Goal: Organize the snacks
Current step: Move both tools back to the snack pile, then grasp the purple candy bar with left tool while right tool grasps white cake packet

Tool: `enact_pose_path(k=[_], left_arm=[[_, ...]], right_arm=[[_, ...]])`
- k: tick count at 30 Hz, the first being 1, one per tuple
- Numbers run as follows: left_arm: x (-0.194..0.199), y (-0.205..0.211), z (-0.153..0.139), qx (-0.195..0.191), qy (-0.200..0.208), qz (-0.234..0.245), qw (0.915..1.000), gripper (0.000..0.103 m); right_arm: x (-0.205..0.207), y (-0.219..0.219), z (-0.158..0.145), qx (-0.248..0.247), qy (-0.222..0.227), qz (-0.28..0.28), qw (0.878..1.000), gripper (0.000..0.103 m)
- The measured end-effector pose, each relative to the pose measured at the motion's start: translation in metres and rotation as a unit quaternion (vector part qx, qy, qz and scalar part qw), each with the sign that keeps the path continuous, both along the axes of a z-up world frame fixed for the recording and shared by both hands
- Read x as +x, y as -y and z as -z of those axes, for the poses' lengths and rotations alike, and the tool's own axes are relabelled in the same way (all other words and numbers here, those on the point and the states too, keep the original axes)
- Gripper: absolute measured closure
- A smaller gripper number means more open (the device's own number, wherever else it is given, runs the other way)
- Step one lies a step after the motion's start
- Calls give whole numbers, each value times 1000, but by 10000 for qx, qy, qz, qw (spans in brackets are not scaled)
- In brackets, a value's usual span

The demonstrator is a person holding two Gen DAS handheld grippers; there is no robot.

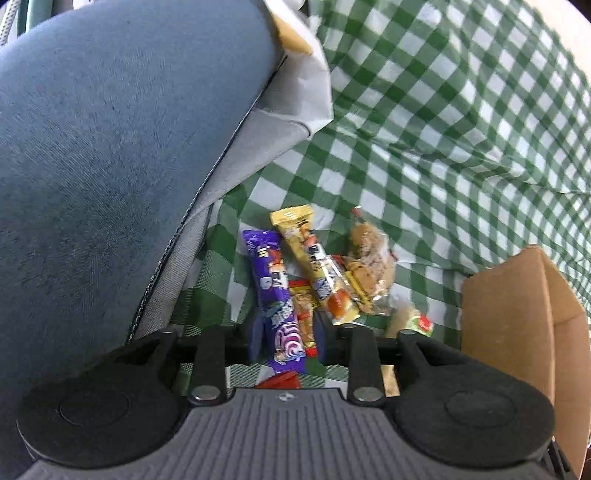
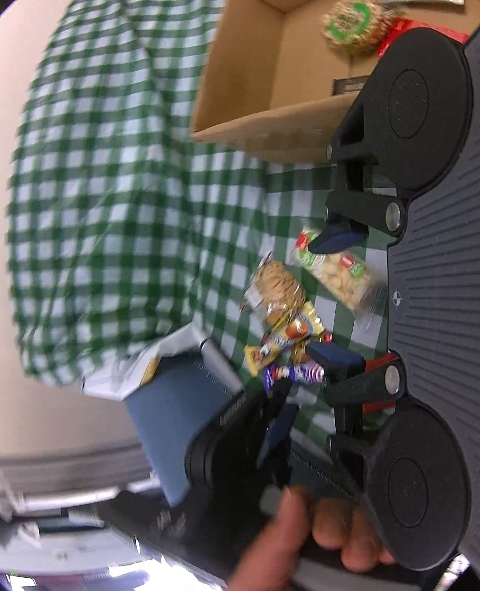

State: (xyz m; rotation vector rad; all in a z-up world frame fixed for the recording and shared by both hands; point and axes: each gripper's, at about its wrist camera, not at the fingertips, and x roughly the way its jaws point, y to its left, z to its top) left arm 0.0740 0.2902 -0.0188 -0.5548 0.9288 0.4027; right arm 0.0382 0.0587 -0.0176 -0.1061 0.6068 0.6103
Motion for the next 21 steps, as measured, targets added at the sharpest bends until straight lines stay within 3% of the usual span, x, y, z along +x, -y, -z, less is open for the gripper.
enact_pose_path(k=[3,17,20,21], left_arm=[[6,-5,6,38,-88,-82,9999,65],[25,-2,28,87,-493,11,9987,65],[27,-1,31,86,-516,51,9986,71],[27,0,31,92,-527,83,9985,77]], right_arm=[[15,-6,11,-79,-169,278,9994,24],[59,-35,59,-303,-853,609,9940,21],[63,-36,65,-359,-924,614,9932,33],[62,-36,66,-381,-913,586,9934,49]])
